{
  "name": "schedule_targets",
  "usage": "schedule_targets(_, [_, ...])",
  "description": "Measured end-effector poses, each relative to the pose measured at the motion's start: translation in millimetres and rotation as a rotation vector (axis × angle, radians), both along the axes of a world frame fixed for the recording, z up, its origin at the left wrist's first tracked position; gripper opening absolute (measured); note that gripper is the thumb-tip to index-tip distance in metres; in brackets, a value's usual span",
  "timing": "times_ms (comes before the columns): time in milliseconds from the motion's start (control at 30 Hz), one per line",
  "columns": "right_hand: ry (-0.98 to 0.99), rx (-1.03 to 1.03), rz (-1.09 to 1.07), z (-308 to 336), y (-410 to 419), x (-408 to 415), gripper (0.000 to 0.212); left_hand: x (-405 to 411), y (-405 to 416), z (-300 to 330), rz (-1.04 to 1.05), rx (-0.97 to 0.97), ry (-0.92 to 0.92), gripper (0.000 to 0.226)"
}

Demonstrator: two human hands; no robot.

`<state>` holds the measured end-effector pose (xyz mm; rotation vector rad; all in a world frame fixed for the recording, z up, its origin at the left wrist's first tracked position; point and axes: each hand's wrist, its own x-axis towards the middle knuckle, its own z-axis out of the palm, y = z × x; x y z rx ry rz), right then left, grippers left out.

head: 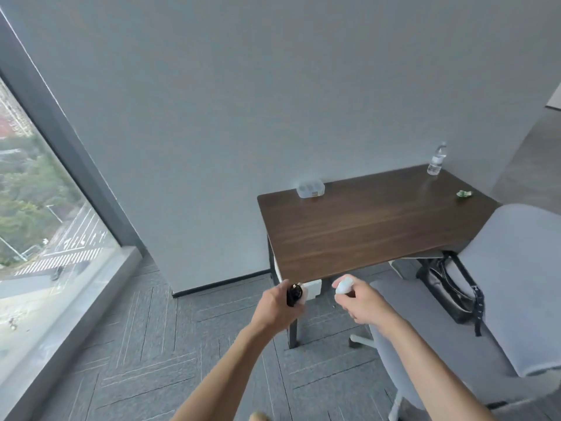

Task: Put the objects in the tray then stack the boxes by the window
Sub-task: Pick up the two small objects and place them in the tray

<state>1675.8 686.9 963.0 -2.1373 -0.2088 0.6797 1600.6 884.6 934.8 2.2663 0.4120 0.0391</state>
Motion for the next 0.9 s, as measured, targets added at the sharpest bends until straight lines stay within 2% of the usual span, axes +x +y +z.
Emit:
schedule_targets(167, [-0.065, -0.039, -0.032, -8, 63, 130, 0.02, 142, 60, -27, -0.02, -0.026, -0.018, 0.031])
schedule_targets(400, [-0.034, -0.122, -0.078, -9, 150, 295, 0.021, 321, 141, -49, -0.041, -0.076, 0.012, 0.034])
schedule_targets(700, [-0.013, -0.132, -0.036, -35, 205, 467, 0.019, 483, 197, -63, -0.013, -0.133, 0.092, 0.027])
schedule_targets(900, [0.023, -0.109, 0.038, -75, 223, 590, 0.025, 578, 207, -89, 0.093, -0.118, 0.147, 0.032])
